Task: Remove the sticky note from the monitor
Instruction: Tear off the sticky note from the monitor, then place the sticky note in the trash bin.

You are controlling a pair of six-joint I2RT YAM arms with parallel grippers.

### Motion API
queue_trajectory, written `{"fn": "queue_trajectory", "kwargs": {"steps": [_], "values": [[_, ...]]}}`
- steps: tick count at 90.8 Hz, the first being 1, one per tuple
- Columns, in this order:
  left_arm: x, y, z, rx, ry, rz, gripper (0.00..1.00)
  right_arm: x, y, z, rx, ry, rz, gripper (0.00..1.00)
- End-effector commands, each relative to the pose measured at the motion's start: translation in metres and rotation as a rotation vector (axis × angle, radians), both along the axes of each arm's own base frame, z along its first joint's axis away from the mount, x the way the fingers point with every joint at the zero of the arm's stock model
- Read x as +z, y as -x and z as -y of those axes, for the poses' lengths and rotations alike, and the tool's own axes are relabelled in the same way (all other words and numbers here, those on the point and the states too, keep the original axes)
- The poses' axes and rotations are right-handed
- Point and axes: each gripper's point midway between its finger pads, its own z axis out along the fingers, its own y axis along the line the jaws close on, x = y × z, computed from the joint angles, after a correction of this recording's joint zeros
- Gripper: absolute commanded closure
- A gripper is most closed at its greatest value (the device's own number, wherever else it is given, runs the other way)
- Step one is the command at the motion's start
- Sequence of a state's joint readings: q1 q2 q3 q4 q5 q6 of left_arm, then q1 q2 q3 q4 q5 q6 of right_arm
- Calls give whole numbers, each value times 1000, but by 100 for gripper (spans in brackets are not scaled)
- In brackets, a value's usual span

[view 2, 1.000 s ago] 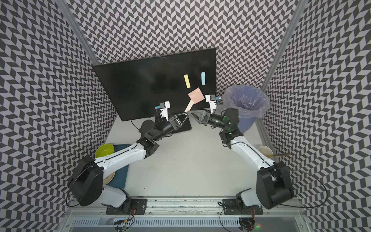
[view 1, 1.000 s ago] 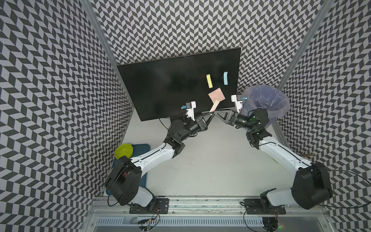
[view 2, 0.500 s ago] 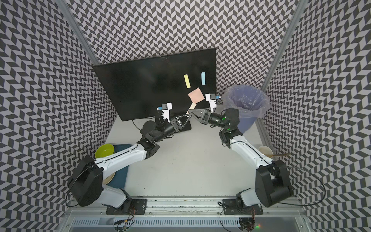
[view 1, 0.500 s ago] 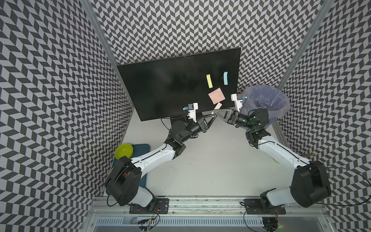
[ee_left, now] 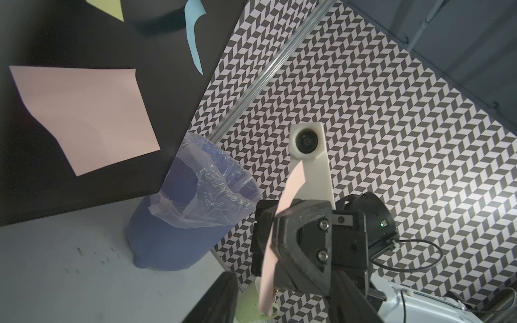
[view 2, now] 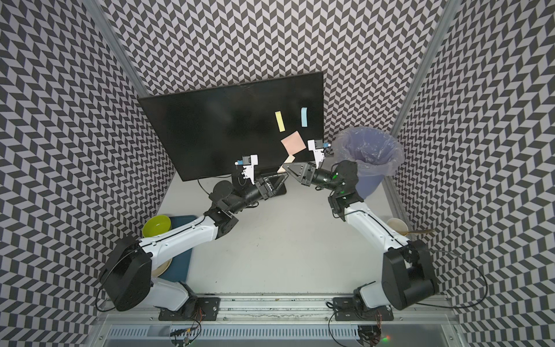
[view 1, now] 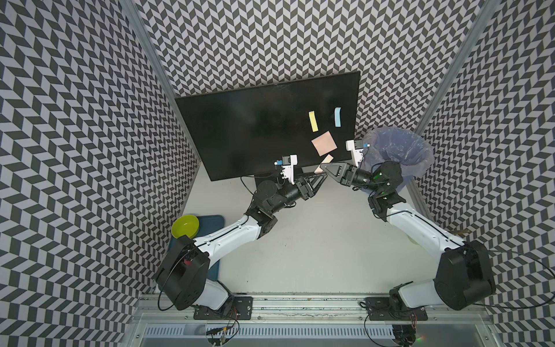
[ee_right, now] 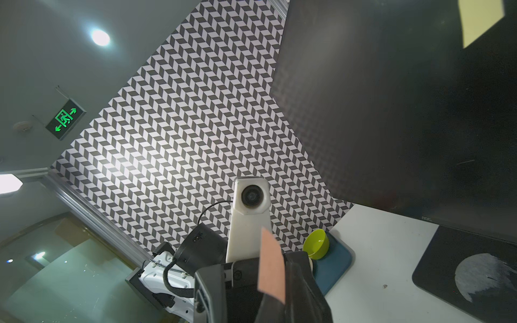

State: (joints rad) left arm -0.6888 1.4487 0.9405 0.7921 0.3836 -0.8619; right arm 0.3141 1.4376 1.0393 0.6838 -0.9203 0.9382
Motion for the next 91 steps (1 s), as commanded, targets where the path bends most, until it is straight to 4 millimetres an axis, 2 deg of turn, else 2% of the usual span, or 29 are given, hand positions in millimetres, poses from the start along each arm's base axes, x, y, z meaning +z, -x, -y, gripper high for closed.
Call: {"fn": "queue_trajectory", "kwargs": {"steps": [1,8,16,35,44,51,58,69,79,91], "values": [[6,8,-7,13,-18,44,31,17,-11,28,-105,23,69,100],[5,7,-12,27,-28,48,27,7,-35,57,-264,113,53,100],[6,4,-19,53,-40,56,22,-5,-61,106,-493,233,41,100],[5,-3,-33,92,-56,52,19,-17,-100,236,-944,489,-17,100],[4,-6,-36,101,-63,49,19,-19,-113,273,-1057,595,-48,100],[2,-9,-38,108,-67,45,19,-18,-123,289,-1097,634,-63,100],[-1,-10,-39,110,-75,40,18,-27,-134,300,-1120,701,-101,100],[-2,-13,-41,117,-81,37,18,-37,-147,306,-1105,773,-141,74],[-4,-15,-44,120,-86,30,18,-33,-149,299,-1066,785,-129,45],[-6,-17,-47,124,-90,25,18,-18,-141,291,-1055,787,-89,27]]}}
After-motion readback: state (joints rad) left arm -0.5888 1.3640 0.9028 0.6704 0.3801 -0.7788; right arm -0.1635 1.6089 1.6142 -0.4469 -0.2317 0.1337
